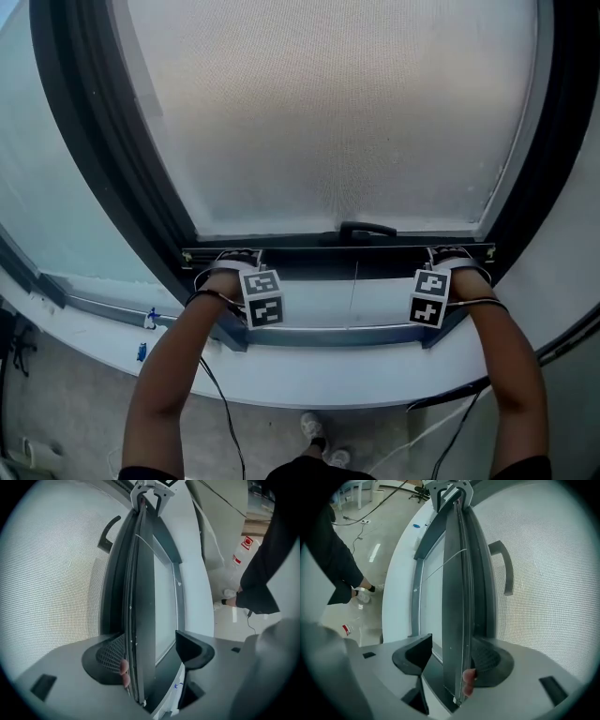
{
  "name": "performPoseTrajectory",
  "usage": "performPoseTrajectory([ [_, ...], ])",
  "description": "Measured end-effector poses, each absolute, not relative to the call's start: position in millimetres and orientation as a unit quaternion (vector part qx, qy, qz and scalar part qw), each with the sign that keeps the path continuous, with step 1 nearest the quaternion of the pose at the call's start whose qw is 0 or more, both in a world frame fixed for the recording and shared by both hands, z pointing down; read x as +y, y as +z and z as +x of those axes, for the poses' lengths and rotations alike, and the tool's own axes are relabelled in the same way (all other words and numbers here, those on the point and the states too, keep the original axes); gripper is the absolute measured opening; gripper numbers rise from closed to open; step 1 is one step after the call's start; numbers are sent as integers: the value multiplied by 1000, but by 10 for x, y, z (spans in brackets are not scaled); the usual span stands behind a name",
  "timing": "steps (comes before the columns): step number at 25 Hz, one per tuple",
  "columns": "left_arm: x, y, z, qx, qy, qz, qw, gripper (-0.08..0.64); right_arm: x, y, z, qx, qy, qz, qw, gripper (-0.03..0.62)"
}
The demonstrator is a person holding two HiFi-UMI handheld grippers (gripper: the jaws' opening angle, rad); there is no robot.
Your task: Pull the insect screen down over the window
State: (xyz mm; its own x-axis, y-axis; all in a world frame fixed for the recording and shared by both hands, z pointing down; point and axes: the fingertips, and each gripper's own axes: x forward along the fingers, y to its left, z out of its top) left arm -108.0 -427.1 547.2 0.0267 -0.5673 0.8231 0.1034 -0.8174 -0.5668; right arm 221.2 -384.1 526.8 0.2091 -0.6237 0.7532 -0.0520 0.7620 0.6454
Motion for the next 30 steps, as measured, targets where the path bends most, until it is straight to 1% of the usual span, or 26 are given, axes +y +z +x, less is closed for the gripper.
performPoseTrajectory([
  [19, -4261, 5489, -1073, 166, -658, -698, 231, 339, -3824, 5269, 2209, -605, -177, 257, 733, 270],
  [22, -4235, 5449, -1095, 152, -664, -697, 224, 337, -3813, 5236, 2197, -606, -172, 250, 736, 256],
  [30, -4231, 5468, -1097, 149, -677, -684, 227, 337, -3808, 5245, 2206, -601, -164, 240, 745, 256],
])
